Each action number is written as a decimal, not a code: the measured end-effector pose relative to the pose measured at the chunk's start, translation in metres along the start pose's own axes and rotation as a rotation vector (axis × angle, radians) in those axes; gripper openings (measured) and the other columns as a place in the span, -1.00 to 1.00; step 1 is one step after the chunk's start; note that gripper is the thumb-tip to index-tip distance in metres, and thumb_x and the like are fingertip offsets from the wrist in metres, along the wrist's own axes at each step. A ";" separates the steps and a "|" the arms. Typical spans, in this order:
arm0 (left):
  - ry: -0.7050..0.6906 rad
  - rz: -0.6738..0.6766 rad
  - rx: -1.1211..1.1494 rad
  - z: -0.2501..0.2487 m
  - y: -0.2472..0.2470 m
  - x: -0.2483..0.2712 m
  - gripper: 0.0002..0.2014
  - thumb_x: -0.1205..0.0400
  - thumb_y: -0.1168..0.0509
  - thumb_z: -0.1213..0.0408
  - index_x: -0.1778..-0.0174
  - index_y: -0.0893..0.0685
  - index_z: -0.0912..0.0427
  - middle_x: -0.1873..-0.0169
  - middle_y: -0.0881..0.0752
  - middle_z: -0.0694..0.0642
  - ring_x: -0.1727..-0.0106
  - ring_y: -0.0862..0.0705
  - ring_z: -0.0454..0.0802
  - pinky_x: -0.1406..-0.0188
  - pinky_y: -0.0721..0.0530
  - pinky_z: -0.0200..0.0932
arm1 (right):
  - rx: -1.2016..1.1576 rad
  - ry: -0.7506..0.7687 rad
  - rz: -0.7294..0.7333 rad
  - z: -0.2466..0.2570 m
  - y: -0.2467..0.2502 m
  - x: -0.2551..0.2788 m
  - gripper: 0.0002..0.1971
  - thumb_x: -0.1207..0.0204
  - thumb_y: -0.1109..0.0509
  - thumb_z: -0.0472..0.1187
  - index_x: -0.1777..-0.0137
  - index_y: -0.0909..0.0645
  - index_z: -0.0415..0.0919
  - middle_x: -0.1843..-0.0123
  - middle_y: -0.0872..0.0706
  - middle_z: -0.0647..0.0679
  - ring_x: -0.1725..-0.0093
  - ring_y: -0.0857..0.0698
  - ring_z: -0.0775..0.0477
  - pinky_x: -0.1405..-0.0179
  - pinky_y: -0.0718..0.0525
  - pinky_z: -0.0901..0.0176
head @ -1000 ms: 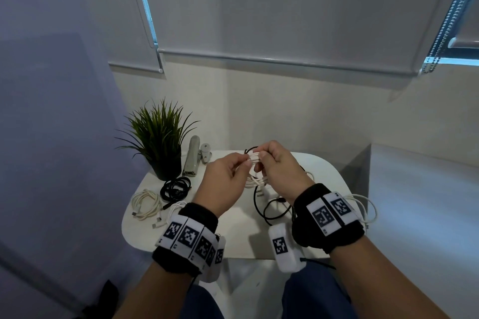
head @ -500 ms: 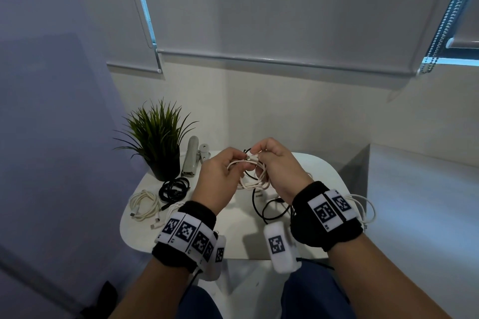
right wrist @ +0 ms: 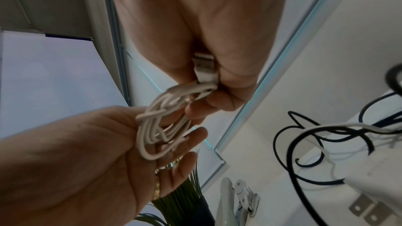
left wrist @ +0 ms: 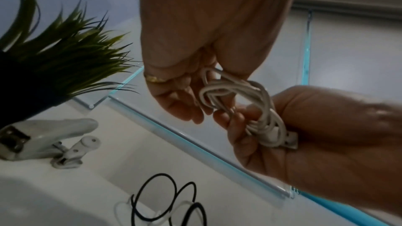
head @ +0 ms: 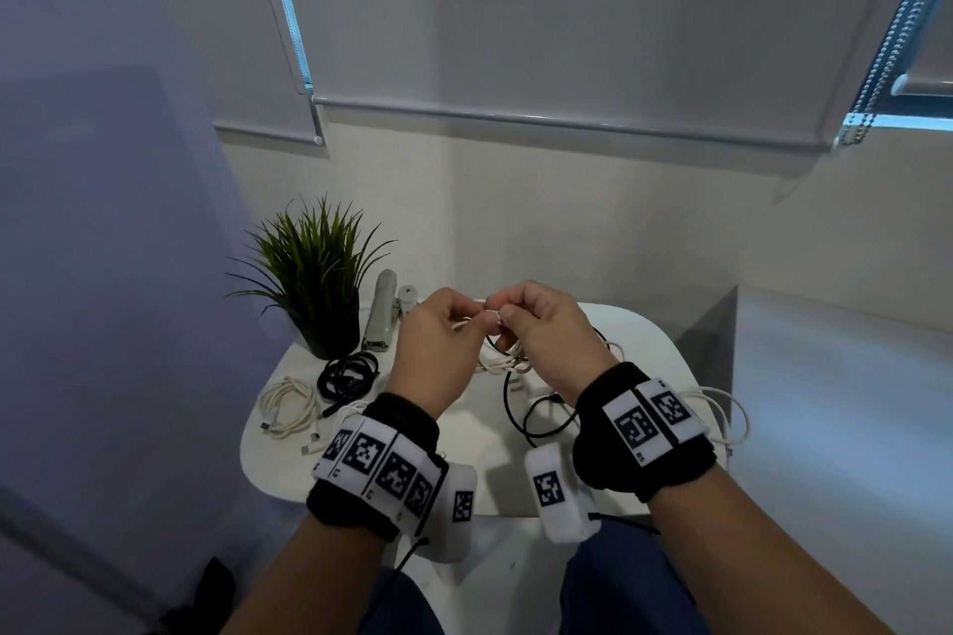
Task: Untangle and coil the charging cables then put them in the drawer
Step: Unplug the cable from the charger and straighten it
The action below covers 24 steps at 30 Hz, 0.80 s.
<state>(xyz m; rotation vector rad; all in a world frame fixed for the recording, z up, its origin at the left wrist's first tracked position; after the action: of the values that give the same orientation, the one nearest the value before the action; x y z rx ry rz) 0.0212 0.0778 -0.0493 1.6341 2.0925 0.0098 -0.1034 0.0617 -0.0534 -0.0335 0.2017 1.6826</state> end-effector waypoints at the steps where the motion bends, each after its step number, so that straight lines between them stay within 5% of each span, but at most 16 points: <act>1: 0.036 0.007 0.024 0.001 0.000 -0.001 -0.90 -0.52 -0.45 0.37 0.14 -0.70 0.34 0.33 -0.63 -0.11 0.23 -0.63 -0.32 0.28 -0.51 -0.58 | -0.006 -0.013 -0.001 0.000 0.000 0.000 -0.80 -0.62 -0.17 -0.42 0.04 -0.64 -0.25 0.32 -0.68 -0.07 0.48 -0.59 0.17 0.44 -0.54 0.37; 10: 0.183 0.029 0.193 0.009 -0.002 -0.001 -0.95 -0.50 -0.44 0.44 0.18 -0.70 0.26 0.26 -0.72 0.02 0.19 -0.67 -0.16 0.17 -0.61 -0.39 | 0.013 -0.043 -0.027 -0.006 -0.003 -0.003 -0.75 -0.61 -0.14 -0.40 0.11 -0.61 -0.13 0.33 -0.71 -0.07 0.41 -0.64 0.04 0.28 -0.58 0.06; 13: 0.069 0.004 0.144 0.002 0.001 0.003 -0.94 -0.49 -0.46 0.45 0.17 -0.72 0.33 0.29 -0.66 -0.25 0.24 -0.61 -0.45 0.08 -0.58 -0.37 | -0.007 -0.060 -0.044 -0.004 -0.001 -0.003 -0.77 -0.59 -0.14 -0.41 0.10 -0.60 -0.17 0.36 -0.70 -0.08 0.44 -0.64 0.06 0.38 -0.55 0.14; 16: -0.025 0.017 0.102 -0.004 0.002 0.006 -0.93 -0.49 -0.47 0.43 0.17 -0.71 0.31 0.30 -0.58 -0.64 0.30 -0.61 -0.41 0.18 -0.57 -0.42 | -0.084 -0.078 -0.042 0.000 0.001 -0.003 -0.75 -0.58 -0.15 -0.46 0.15 -0.61 -0.20 0.41 -0.67 -0.11 0.48 -0.63 0.07 0.47 -0.50 0.21; 24: -0.072 0.012 0.199 0.000 0.011 -0.002 -0.88 -0.53 -0.41 0.50 0.22 -0.65 0.21 0.35 -0.71 -0.06 0.31 -0.68 -0.31 0.23 -0.61 -0.45 | -0.066 0.011 0.091 0.008 0.002 0.004 -0.87 -0.56 -0.36 -0.41 -0.02 -0.68 -0.24 0.35 -0.70 -0.07 0.43 -0.65 0.19 0.43 -0.52 0.39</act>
<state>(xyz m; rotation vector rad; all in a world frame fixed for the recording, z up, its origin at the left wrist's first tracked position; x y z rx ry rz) 0.0321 0.0790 -0.0453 1.7336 2.0840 -0.2580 -0.1047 0.0664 -0.0461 -0.0838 0.1581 1.7798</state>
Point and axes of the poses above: each hand's wrist, its own x-axis away from the middle knuckle, its own y-axis out of the back of the hand, z = x × y, the point moved 3 cm from there along -x, towards the middle knuckle
